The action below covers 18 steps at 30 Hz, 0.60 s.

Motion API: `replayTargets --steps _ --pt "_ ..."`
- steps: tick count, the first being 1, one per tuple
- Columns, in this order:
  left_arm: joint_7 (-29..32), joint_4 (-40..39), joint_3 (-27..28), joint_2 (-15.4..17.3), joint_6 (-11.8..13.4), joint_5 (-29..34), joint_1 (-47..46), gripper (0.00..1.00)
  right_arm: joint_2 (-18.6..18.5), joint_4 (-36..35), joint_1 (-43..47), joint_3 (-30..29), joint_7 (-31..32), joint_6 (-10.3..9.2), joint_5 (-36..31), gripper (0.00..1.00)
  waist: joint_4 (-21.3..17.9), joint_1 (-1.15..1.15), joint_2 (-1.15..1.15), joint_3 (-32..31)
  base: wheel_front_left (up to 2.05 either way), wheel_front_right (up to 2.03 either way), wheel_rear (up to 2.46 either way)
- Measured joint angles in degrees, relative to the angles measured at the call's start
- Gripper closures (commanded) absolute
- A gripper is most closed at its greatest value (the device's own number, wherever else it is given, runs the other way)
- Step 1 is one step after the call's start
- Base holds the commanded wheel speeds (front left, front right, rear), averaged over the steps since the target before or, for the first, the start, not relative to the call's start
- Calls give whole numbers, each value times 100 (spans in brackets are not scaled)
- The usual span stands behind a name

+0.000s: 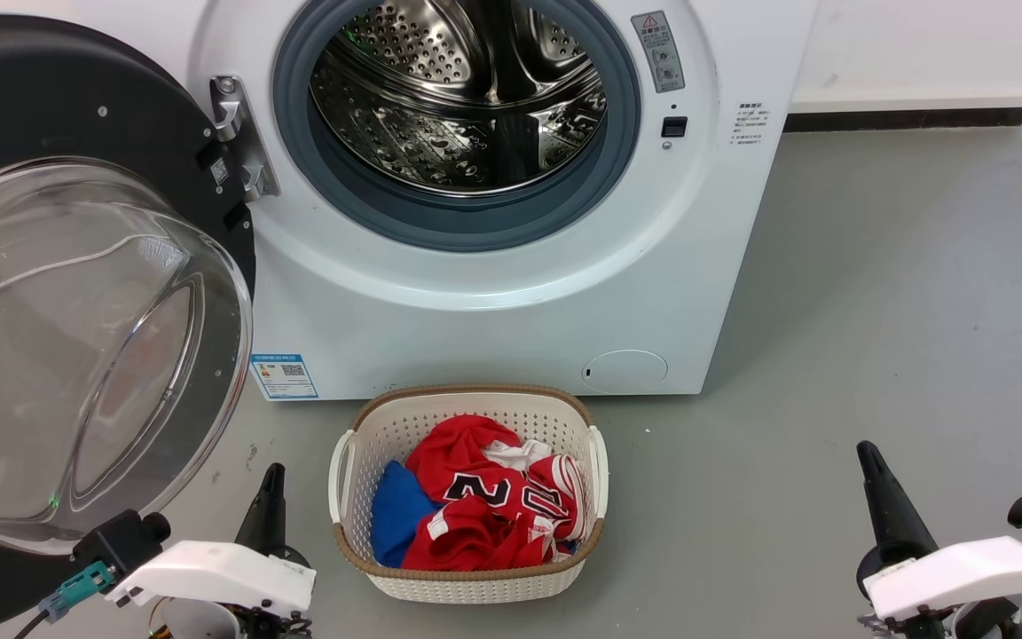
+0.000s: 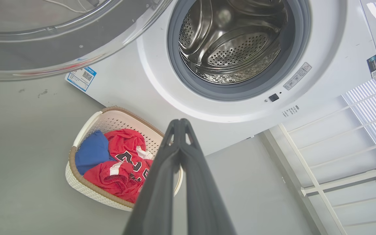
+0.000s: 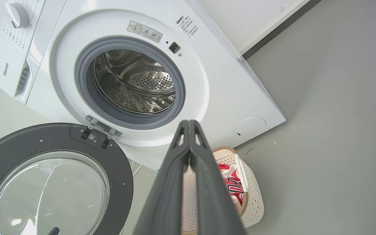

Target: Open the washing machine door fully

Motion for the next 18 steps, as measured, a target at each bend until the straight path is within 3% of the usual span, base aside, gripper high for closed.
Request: replayTargets --steps 18 --pt "334 -24 368 -189 -248 -1083 -44 100 30 148 -171 -131 171 0 1318 100 30 0 0 6 0 0 0"
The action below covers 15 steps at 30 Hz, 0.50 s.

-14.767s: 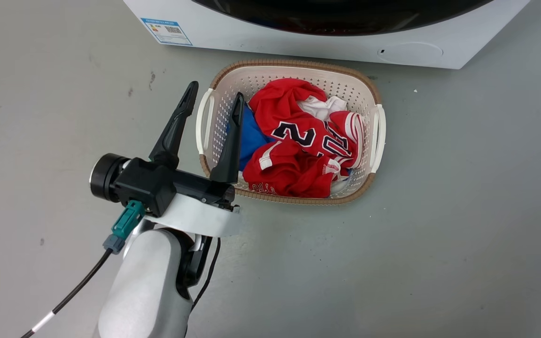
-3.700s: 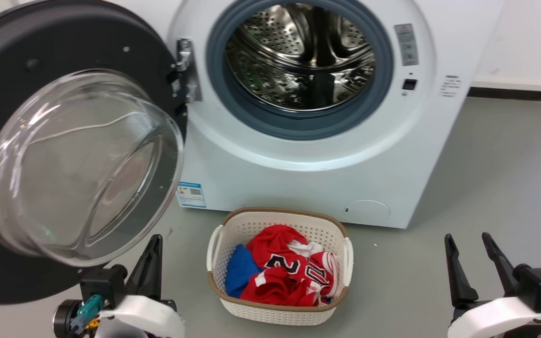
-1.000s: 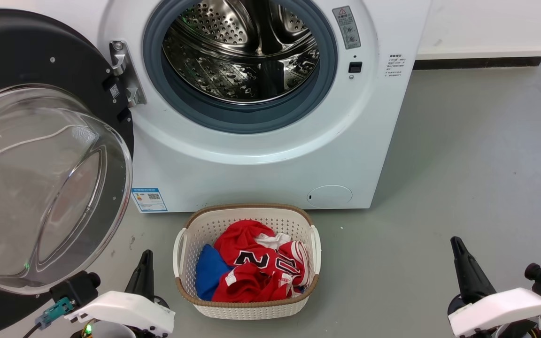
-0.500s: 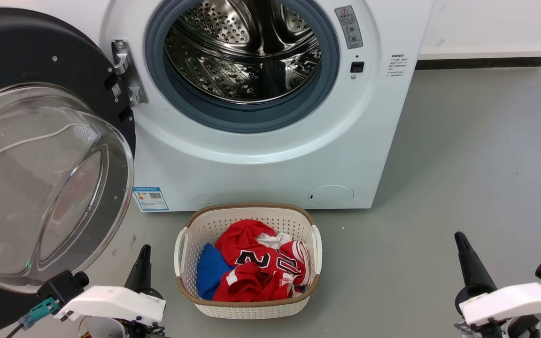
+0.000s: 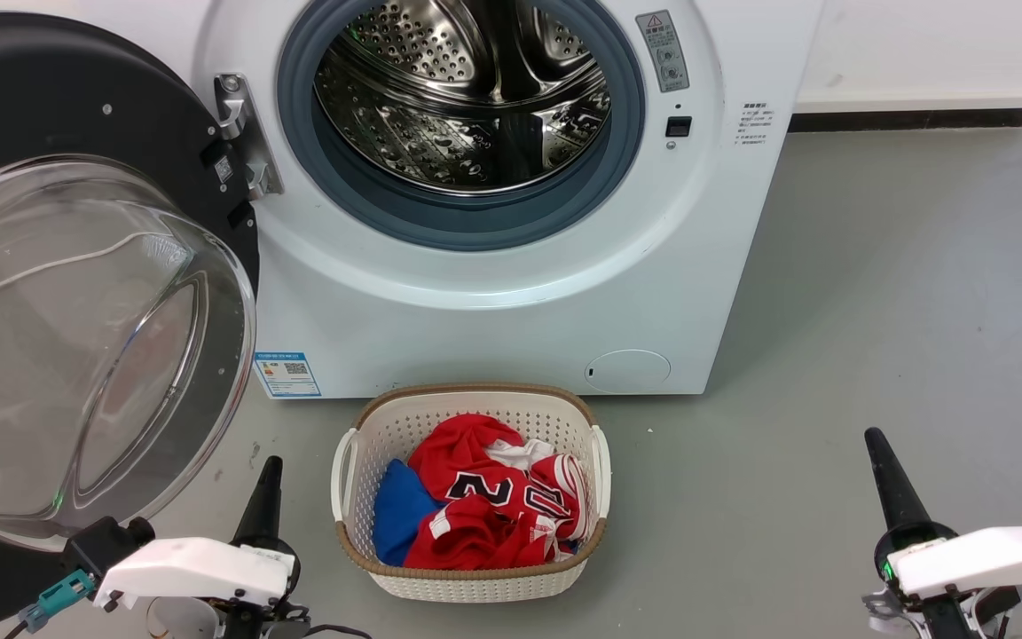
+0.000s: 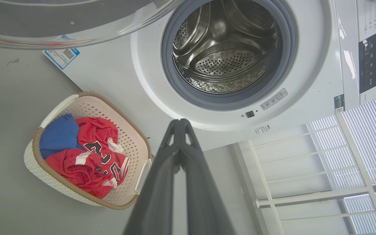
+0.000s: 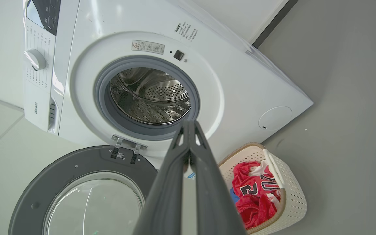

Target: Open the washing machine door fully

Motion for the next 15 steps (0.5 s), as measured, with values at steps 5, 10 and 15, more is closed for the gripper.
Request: replayTargets --steps 5,10,15 --pt "73 -3 81 -42 -54 -258 -7 100 8 37 -51 -27 52 0 305 100 8 0 0 2 0 0 0" --pt "149 -5 163 -73 -104 -497 -55 100 14 68 -78 -54 82 0 592 100 16 0 0 4 0 0 0" --pt "216 -10 246 -107 -162 -727 -65 100 20 94 -127 -83 134 0 872 100 24 0 0 5 0 0 0"
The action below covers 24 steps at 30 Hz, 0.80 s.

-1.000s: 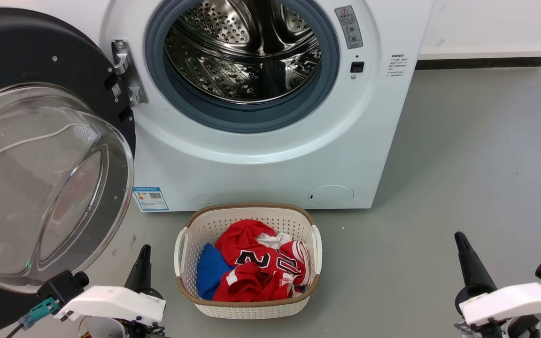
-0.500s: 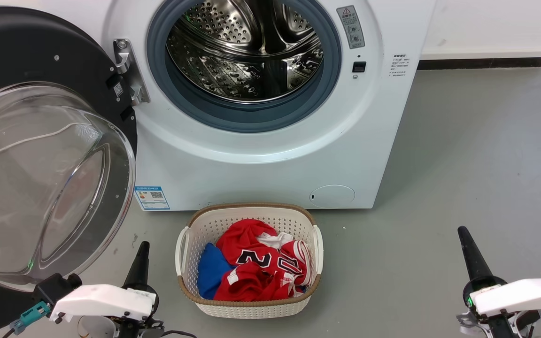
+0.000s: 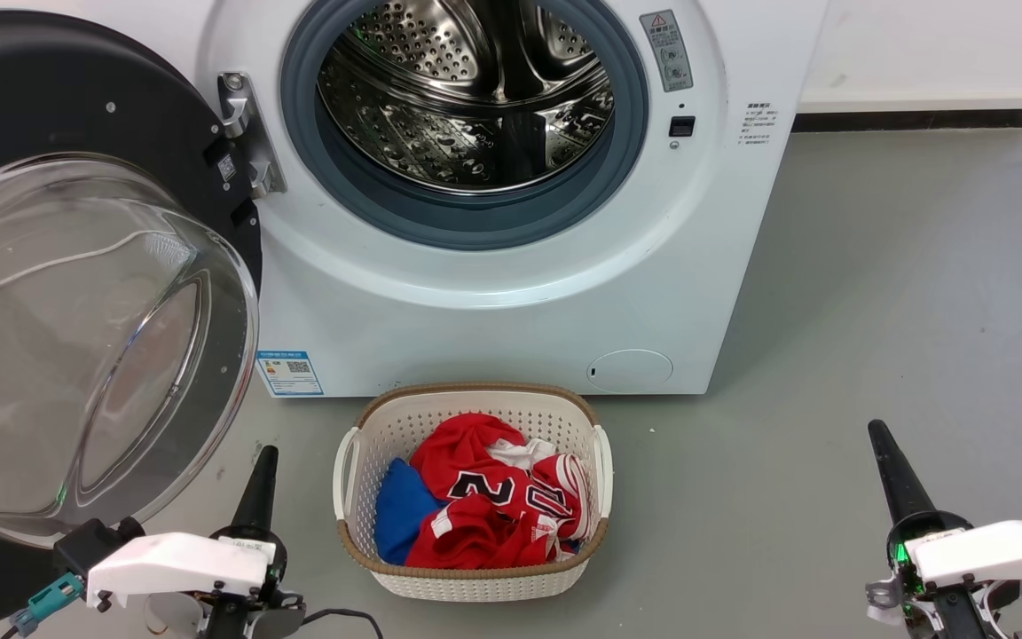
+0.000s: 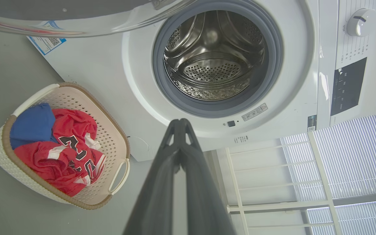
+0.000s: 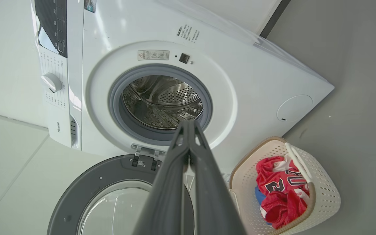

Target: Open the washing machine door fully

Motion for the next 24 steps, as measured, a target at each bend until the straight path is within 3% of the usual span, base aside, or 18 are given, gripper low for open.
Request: replayTargets --steps 24 --pt "305 -22 343 -174 -241 -1000 -49 100 27 148 -145 -130 168 0 1203 100 38 0 0 8 0 0 0"
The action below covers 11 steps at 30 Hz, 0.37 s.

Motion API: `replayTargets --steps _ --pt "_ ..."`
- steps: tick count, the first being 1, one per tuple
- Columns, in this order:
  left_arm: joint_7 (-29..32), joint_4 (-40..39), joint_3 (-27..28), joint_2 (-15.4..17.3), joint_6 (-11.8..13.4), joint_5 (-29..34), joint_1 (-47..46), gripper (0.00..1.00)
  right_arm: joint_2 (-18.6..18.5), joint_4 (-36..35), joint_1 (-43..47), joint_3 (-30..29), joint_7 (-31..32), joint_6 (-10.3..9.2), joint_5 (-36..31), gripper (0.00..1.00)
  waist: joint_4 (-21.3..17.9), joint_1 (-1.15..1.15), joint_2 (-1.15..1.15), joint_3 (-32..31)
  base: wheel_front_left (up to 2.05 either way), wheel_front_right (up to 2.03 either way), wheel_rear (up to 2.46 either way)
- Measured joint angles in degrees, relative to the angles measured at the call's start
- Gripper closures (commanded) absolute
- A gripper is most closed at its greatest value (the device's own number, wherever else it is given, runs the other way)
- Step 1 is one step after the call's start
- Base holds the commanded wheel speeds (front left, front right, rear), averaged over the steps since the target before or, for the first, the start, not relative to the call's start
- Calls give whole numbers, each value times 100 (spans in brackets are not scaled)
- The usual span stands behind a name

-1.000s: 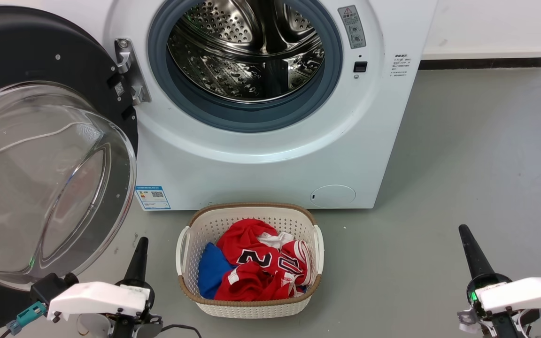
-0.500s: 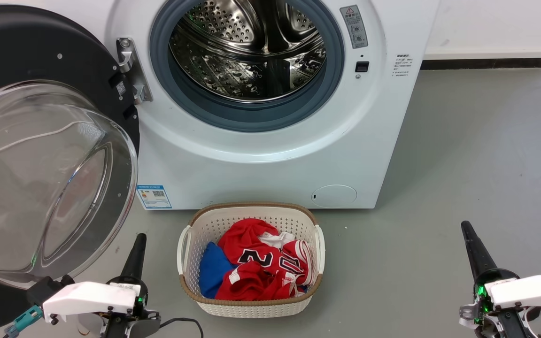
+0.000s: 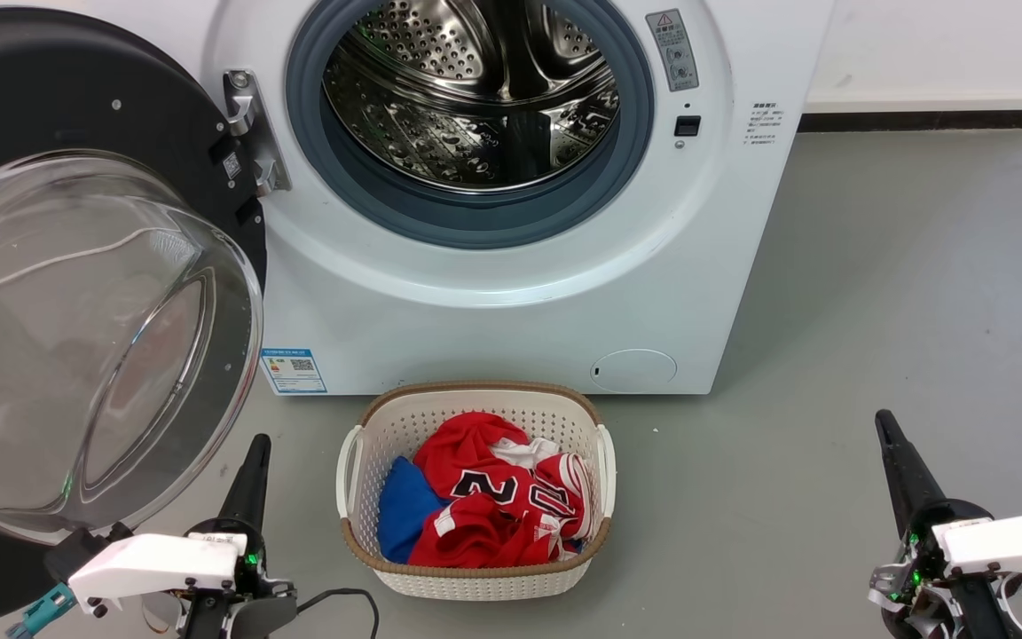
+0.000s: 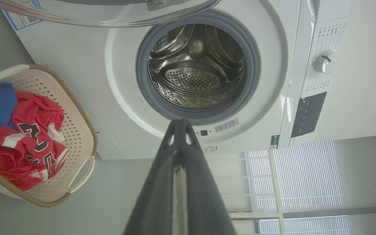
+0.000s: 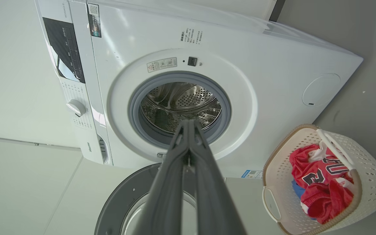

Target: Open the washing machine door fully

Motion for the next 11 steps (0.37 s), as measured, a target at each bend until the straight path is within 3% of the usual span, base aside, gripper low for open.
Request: replayTargets --steps 11 --pt "121 -2 125 -83 -88 -392 -29 100 11 47 -44 -49 62 0 479 100 18 0 0 4 0 0 0"
